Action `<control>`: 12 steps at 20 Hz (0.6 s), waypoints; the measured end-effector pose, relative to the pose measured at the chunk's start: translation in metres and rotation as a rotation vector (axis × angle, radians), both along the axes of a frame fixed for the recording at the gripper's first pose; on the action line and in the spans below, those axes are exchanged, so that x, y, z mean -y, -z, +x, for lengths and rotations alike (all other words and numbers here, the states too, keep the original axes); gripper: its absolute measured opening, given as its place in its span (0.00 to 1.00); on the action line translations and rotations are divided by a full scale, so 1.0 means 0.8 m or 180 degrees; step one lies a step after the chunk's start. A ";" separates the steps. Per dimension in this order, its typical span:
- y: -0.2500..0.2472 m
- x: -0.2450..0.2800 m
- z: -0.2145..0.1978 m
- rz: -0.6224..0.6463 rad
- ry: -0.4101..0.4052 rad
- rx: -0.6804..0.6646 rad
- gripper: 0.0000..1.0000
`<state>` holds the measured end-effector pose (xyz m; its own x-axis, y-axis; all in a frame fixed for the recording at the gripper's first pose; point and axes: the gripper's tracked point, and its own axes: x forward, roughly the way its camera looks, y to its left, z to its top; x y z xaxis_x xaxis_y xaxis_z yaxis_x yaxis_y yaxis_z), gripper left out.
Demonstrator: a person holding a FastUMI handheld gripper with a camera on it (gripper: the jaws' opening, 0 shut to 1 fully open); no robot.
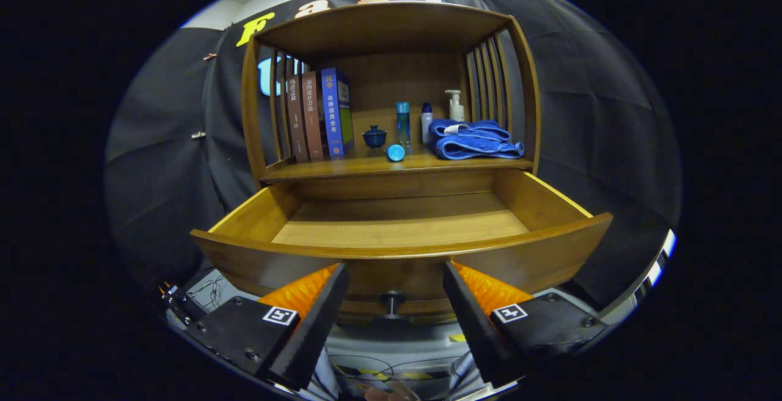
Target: Pull open the drawer, take out the items inside it, and place them on the countertop above the cabinet.
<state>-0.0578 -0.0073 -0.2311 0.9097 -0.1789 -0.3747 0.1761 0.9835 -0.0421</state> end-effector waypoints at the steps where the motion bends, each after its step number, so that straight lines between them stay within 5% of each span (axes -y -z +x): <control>1: 0.002 0.001 0.002 0.0012 0.0017 0.0010 1.00; 12: -0.004 0.014 0.106 0.0057 0.0049 0.0022 1.00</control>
<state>0.0269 -0.0188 -0.2278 0.9094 -0.1864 -0.3718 0.1916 0.9812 -0.0233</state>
